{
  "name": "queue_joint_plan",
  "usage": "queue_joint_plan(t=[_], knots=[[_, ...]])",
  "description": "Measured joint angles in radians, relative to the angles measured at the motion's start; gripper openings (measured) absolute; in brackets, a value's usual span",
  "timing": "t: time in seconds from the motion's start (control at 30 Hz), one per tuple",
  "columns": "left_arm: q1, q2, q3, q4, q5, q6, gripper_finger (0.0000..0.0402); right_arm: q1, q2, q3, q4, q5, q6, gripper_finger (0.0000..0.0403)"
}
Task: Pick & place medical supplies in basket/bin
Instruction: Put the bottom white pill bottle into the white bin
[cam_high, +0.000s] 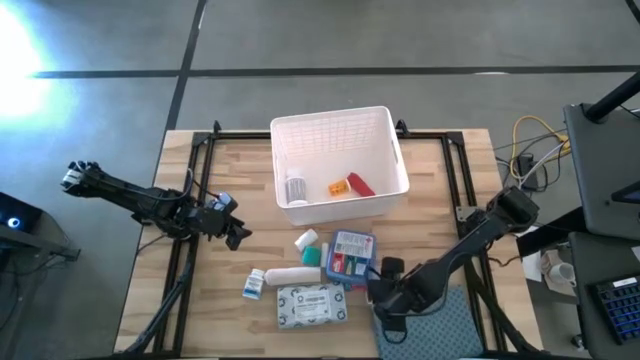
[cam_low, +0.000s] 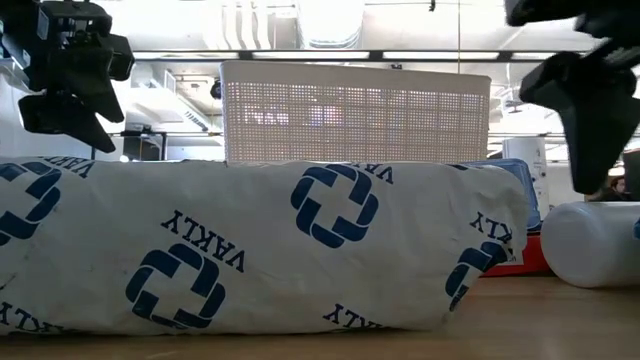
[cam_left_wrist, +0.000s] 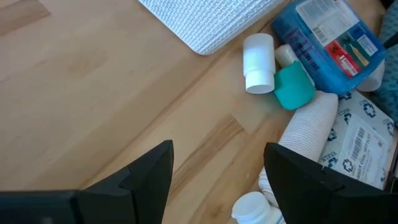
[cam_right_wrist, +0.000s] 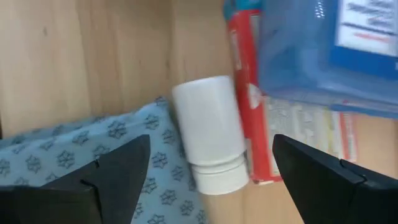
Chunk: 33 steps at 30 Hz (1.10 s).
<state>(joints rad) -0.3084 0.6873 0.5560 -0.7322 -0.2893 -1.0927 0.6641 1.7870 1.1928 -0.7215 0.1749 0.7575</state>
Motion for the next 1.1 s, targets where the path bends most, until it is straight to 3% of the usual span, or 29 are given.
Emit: queue_joint_plan(t=[0.2,0.43,0.57,1.1], knots=[[0.000,0.000,0.000,0.000,0.000,-0.001,0.0230,0.008,0.002,-0.031,0.007,0.007,-0.006,0.0313],[0.000,0.000,0.000,0.000,-0.001,-0.001,0.0230,0.008,0.002,-0.044,0.070,0.004,-0.009,0.0231],[0.000,0.000,0.000,0.000,-0.001,-0.001,0.0230,0.016,0.002,-0.067,0.140,0.005,-0.009,0.0208],[0.000,0.000,0.000,0.000,-0.002,-0.002,0.0230,0.011,0.002,-0.171,0.189,0.008,-0.091,0.0233]])
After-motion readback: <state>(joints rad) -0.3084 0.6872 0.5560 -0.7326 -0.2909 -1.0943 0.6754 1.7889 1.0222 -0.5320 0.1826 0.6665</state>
